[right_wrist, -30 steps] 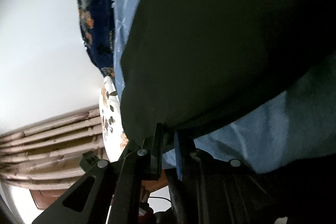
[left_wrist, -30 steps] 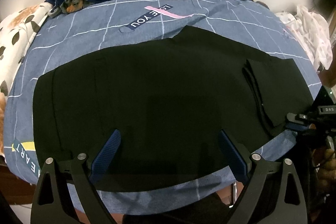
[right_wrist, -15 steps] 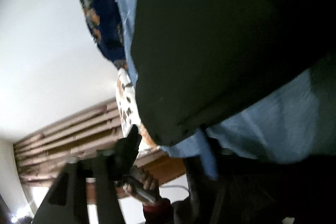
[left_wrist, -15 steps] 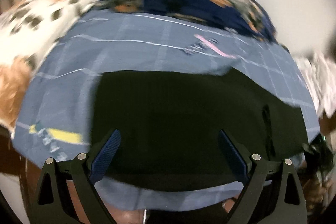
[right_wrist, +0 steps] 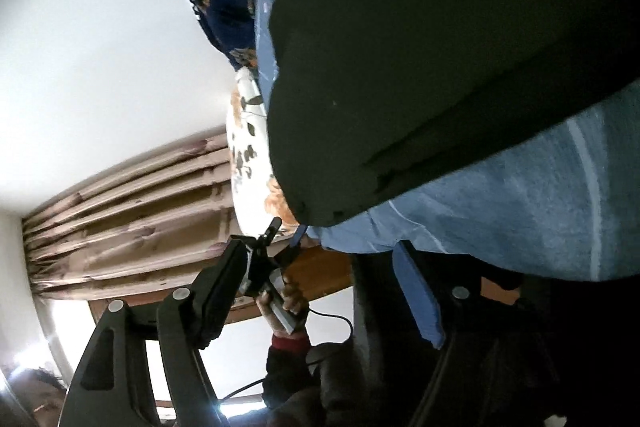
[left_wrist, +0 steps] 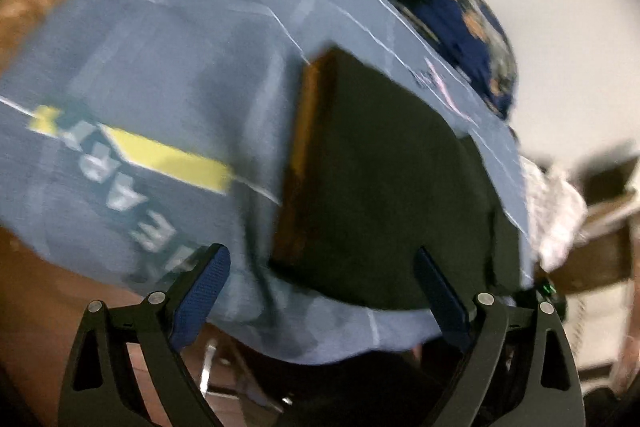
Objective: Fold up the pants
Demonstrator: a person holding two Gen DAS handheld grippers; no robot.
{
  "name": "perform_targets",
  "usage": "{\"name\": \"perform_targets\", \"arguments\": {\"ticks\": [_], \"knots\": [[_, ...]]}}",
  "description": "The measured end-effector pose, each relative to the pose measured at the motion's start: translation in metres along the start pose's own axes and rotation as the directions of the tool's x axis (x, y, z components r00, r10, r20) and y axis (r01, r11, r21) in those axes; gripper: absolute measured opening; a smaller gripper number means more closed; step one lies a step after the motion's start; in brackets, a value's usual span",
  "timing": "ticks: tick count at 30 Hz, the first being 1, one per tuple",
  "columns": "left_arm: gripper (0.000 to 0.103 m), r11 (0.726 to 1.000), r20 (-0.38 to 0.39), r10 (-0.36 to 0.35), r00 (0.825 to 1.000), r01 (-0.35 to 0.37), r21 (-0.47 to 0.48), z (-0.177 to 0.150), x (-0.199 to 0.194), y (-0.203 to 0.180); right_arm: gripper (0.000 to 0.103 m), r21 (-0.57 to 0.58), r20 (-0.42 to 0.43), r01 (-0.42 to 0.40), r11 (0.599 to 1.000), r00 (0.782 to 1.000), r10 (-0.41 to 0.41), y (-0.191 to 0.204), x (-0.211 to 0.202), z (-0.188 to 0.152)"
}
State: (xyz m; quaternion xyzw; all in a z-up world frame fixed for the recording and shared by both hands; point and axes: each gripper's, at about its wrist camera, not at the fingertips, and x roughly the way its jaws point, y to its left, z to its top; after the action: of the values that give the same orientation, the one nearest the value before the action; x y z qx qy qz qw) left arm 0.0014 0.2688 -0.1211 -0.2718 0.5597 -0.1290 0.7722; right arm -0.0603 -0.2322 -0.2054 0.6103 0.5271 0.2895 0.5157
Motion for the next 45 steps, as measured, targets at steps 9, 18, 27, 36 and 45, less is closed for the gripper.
{"name": "perform_targets", "arguments": {"ticks": [9, 18, 27, 36, 45], "knots": [[0.090, 0.983, -0.041, -0.172, 0.984, 0.170, -0.067, -0.009, 0.007, 0.006, 0.086, 0.046, 0.054, -0.006, 0.999, 0.999, 0.004, -0.005, -0.005, 0.000], [0.090, 0.966, -0.009, -0.226, 0.974, 0.223, -0.133, -0.020, -0.013, -0.001, 0.090, 0.064, 0.067, -0.005, 0.998, 0.998, 0.001, -0.007, 0.000, 0.003], [0.089, 0.958, -0.002, -0.238, 0.971, 0.235, -0.162, -0.009, 0.018, 0.004, 0.092, 0.060, 0.058, -0.006, 0.998, 0.998, 0.002, -0.005, 0.000, -0.001], [0.031, 0.986, 0.040, -0.162, 0.986, 0.163, -0.019, -0.008, 0.032, -0.002, 0.094, 0.059, 0.058, 0.004, 0.998, 0.998, -0.007, -0.006, 0.000, -0.001], [0.024, 0.996, 0.086, -0.087, 0.992, 0.084, 0.041, -0.009, 0.020, -0.029, 0.095, 0.051, 0.086, -0.007, 0.999, 0.996, 0.002, -0.002, -0.010, 0.004]]}}
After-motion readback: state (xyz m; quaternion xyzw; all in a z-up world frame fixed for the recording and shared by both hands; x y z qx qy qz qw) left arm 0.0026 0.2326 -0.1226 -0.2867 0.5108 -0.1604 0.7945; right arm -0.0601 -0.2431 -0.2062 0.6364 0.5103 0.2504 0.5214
